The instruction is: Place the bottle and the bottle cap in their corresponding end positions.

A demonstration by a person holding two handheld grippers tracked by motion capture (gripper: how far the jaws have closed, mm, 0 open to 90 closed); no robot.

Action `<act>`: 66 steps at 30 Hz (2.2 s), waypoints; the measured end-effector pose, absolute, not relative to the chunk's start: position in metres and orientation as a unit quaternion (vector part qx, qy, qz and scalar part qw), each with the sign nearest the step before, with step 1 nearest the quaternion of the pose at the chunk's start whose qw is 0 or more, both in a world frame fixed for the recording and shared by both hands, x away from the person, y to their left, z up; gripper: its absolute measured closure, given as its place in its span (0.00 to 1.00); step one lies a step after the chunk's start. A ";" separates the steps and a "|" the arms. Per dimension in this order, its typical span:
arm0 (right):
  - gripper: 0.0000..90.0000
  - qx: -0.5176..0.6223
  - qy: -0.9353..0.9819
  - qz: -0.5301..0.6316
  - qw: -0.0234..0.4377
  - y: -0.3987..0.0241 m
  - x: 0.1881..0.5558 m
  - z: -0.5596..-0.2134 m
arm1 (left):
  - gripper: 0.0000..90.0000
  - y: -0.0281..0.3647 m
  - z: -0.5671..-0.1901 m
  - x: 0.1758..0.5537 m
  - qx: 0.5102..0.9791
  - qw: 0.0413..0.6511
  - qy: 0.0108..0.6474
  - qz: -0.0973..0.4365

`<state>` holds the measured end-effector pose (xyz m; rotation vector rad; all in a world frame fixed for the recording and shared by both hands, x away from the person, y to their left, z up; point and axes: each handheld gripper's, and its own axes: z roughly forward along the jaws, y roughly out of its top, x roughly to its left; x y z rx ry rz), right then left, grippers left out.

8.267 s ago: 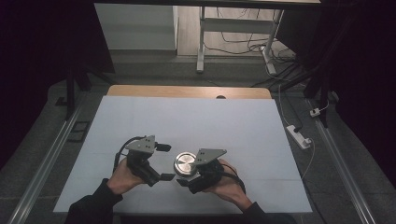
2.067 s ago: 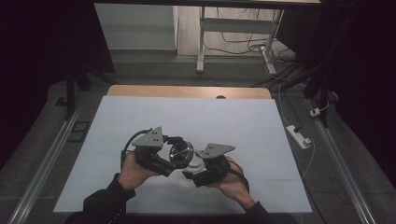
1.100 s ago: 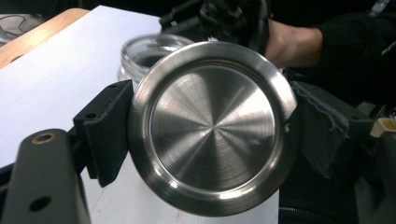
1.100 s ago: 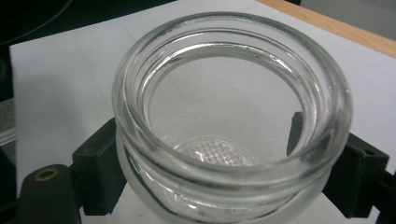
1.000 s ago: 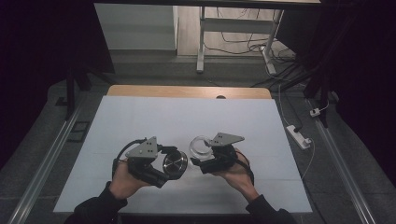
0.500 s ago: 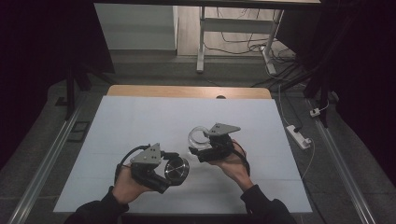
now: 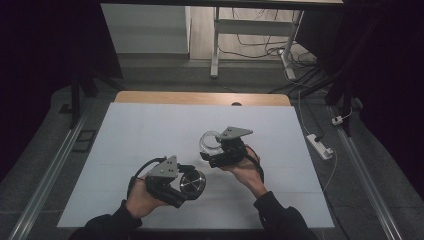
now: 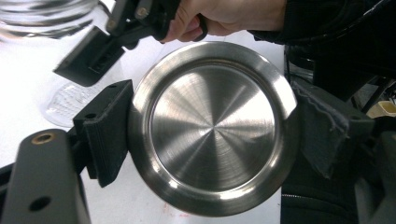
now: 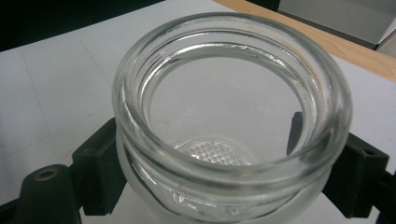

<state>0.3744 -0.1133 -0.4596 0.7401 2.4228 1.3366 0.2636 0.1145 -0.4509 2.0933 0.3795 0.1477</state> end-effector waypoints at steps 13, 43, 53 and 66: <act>0.17 0.261 0.839 0.455 0.147 -0.106 0.392 -0.463 | 0.22 0.098 -0.471 0.276 0.873 0.458 0.154 0.063; 0.17 0.296 0.841 0.420 0.168 -0.085 0.439 -0.495 | 0.21 0.068 -0.522 0.306 0.905 0.386 0.157 0.085; 0.17 0.303 0.840 0.415 0.175 -0.082 0.446 -0.501 | 0.21 0.059 -0.532 0.311 0.914 0.359 0.159 0.099; 0.17 0.307 0.838 0.415 0.176 -0.079 0.451 -0.508 | 0.21 0.060 -0.537 0.315 0.919 0.344 0.167 0.101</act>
